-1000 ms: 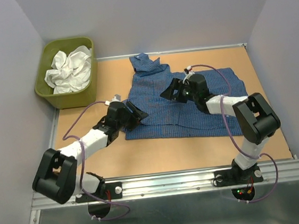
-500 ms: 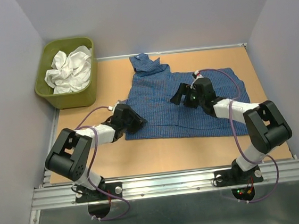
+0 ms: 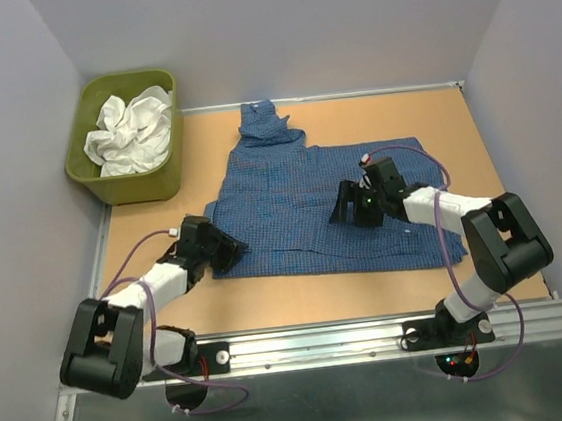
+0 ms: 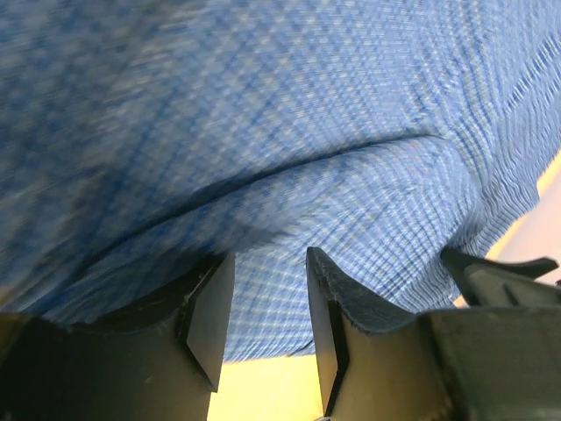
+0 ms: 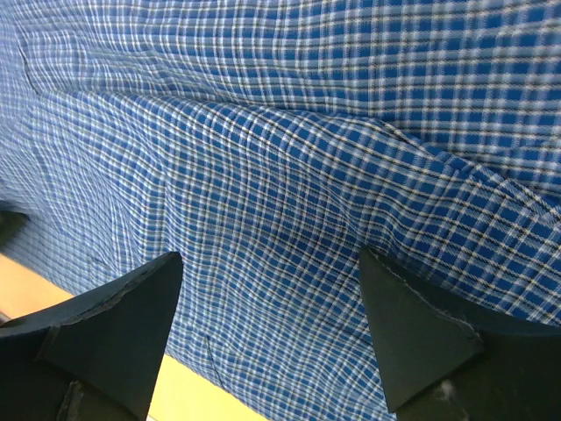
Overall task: Fold and stack the long sleeve shirts
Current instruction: Fold the shirt
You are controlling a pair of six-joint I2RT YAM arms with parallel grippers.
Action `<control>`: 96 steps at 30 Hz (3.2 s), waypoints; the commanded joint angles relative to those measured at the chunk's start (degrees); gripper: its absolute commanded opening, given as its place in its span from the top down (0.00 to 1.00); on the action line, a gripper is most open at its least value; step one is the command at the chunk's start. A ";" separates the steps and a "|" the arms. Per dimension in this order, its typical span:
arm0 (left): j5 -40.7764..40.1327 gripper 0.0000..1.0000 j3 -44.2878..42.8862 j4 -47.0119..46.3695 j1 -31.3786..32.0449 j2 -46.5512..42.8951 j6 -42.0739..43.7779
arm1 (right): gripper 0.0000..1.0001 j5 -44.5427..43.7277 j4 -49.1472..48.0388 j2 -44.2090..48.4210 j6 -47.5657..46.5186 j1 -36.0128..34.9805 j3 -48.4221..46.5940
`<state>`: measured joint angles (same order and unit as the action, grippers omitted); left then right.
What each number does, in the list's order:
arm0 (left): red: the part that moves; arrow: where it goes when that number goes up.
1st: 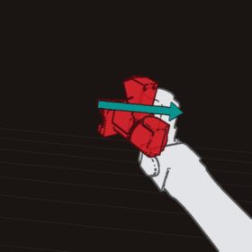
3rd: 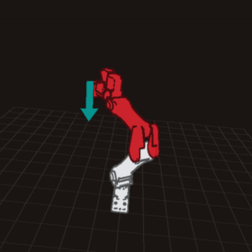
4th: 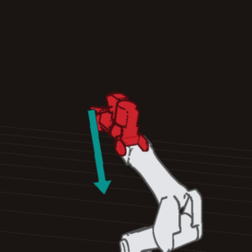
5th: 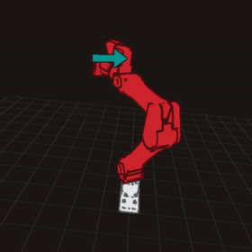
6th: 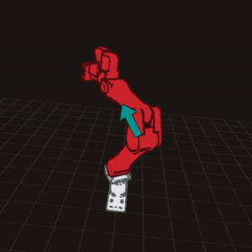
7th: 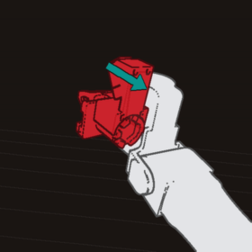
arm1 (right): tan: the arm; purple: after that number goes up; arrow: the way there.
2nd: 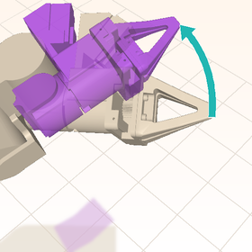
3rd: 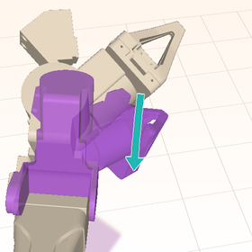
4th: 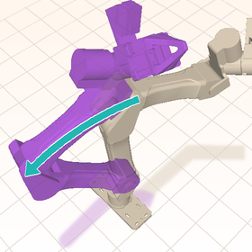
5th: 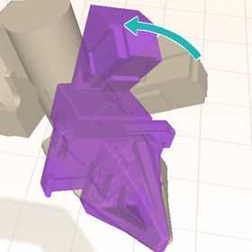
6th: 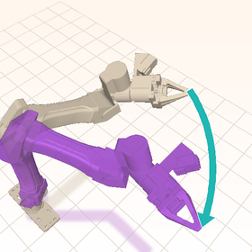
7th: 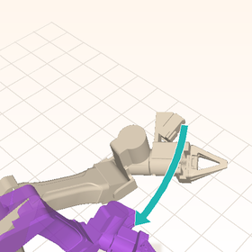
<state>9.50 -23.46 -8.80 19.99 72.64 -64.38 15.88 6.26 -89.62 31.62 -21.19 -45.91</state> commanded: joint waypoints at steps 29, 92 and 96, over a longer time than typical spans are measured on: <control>-13.10 0.28 -18.82 17.50 -2.15 1.18 22.99 | 0.25 -33.02 21.08 -7.74 -13.60 -4.12 -27.21; -10.90 0.34 -42.03 6.07 4.45 35.99 21.94 | 0.23 -24.31 13.16 7.45 2.66 29.36 4.68; -11.60 0.35 -37.03 6.16 2.08 33.72 18.52 | 0.24 -26.95 13.34 6.57 2.66 29.71 5.83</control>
<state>0.64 -65.39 -4.58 24.25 108.86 -42.15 -7.97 20.47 -82.70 33.30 7.84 -42.26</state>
